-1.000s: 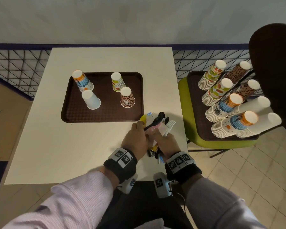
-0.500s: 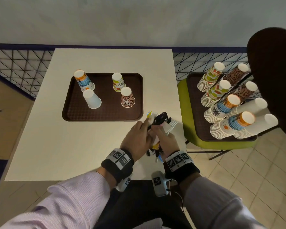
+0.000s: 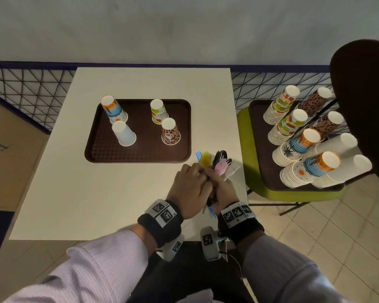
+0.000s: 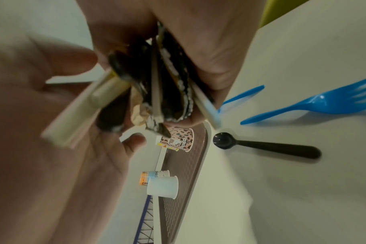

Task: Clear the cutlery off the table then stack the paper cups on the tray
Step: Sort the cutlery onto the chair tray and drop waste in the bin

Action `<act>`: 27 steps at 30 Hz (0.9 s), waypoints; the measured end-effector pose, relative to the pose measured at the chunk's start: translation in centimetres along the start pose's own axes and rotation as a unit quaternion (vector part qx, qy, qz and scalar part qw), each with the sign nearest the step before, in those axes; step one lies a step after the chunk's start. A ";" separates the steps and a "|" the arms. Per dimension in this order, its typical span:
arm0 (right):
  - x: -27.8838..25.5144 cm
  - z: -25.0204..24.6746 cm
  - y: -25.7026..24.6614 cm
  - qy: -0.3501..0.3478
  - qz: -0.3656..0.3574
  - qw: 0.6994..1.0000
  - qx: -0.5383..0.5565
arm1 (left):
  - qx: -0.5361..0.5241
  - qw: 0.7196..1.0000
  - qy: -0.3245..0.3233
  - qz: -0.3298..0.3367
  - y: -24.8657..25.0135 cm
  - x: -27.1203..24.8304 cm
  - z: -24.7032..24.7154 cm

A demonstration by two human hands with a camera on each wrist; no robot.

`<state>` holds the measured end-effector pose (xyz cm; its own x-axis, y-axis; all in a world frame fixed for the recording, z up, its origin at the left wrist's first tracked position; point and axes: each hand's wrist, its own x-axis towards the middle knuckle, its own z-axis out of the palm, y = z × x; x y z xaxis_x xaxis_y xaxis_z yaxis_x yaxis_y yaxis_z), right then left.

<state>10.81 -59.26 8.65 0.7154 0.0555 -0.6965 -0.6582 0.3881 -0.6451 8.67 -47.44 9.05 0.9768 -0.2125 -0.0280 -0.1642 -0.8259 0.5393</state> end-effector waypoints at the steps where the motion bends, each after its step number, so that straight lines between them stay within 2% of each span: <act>1: 0.0 0.2 0.0 0.010 -0.004 1.000 0.008 | -0.004 1.000 0.008 -0.004 0.1 0.0 -0.1; 6: 0.2 0.4 -0.2 0.021 -0.019 0.999 0.022 | -0.016 0.997 0.078 -0.014 -0.1 0.1 -0.1; 11: 0.3 0.3 -0.5 0.005 -0.022 0.999 0.028 | -0.131 0.977 0.151 -0.068 0.3 -0.1 -0.3; 17: 0.5 0.0 -0.6 0.013 -0.043 0.999 -0.018 | -0.148 0.980 0.115 -0.061 -0.3 -0.7 0.1; 21: 0.9 -0.4 -0.9 0.058 -0.029 0.994 -0.085 | -0.151 0.984 0.082 -0.038 -1.2 -0.9 0.1; 24: 1.5 -1.3 -0.6 0.088 -0.021 0.988 -0.121 | -0.147 0.984 0.093 -0.025 -1.8 -0.8 -0.4; 27: 2.0 -2.4 -0.8 0.098 -0.018 0.984 -0.148 | -0.165 0.977 0.119 -0.061 -2.9 -0.5 -0.9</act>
<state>12.19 -61.62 7.04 0.6993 -0.1422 -0.7005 -0.6938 0.1007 -0.7130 8.82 -44.49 8.30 0.9971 0.0372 0.0662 -0.0293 -0.6154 0.7877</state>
